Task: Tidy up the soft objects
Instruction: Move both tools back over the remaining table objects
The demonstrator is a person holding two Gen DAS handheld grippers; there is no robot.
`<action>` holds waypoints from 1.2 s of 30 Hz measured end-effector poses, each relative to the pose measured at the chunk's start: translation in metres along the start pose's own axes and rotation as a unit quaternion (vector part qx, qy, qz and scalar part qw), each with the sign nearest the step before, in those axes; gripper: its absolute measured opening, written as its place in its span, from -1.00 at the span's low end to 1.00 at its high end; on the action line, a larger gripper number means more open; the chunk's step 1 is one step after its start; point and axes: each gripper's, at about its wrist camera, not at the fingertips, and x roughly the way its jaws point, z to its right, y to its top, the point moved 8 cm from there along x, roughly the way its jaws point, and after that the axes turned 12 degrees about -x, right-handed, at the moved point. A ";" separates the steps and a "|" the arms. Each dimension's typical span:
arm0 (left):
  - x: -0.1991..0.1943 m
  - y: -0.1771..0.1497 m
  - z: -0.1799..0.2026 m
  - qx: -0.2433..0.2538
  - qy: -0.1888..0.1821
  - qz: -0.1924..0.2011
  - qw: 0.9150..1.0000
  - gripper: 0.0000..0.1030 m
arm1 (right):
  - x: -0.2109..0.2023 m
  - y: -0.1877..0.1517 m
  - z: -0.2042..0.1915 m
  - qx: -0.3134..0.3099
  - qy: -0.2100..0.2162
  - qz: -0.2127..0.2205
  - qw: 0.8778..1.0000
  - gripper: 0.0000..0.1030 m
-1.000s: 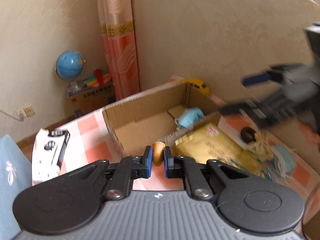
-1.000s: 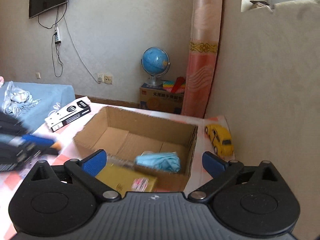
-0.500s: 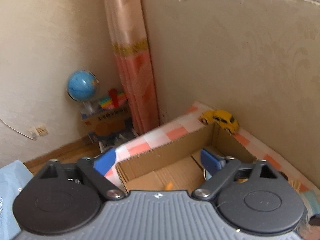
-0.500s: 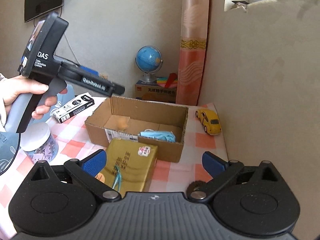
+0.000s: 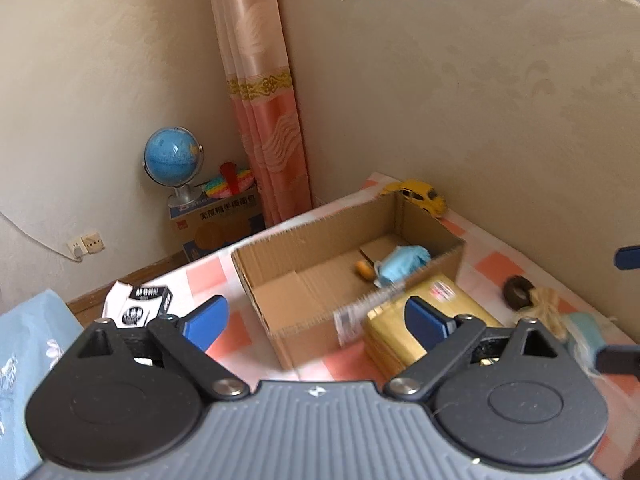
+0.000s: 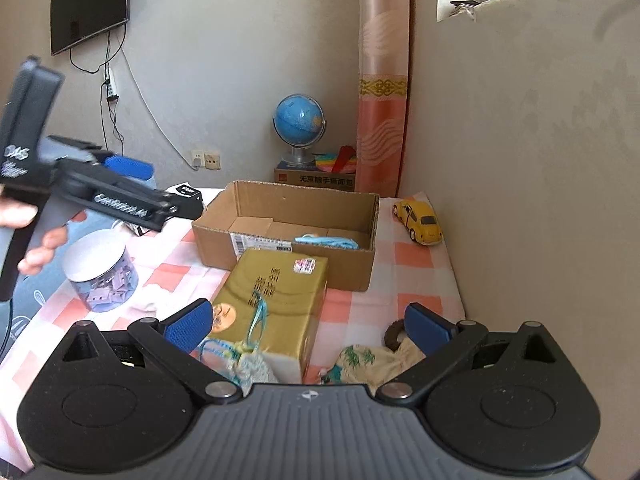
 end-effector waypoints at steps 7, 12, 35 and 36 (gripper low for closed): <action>-0.033 -0.041 0.007 -0.016 -0.005 -0.001 1.000 0.90 | -0.009 -0.023 -0.010 -0.001 -0.008 -0.003 1.000 1.00; -0.042 -0.072 0.009 -0.028 -0.001 -0.009 1.000 0.90 | -0.008 -0.042 -0.015 0.006 0.000 -0.015 1.000 1.00; -0.003 -0.137 0.004 -0.074 0.006 -0.058 0.996 0.48 | 0.011 -0.101 0.000 0.010 -0.026 -0.080 0.996 1.00; -0.001 -0.137 0.004 -0.075 0.007 -0.059 0.995 0.40 | 0.012 -0.102 0.003 0.011 -0.029 -0.082 0.996 1.00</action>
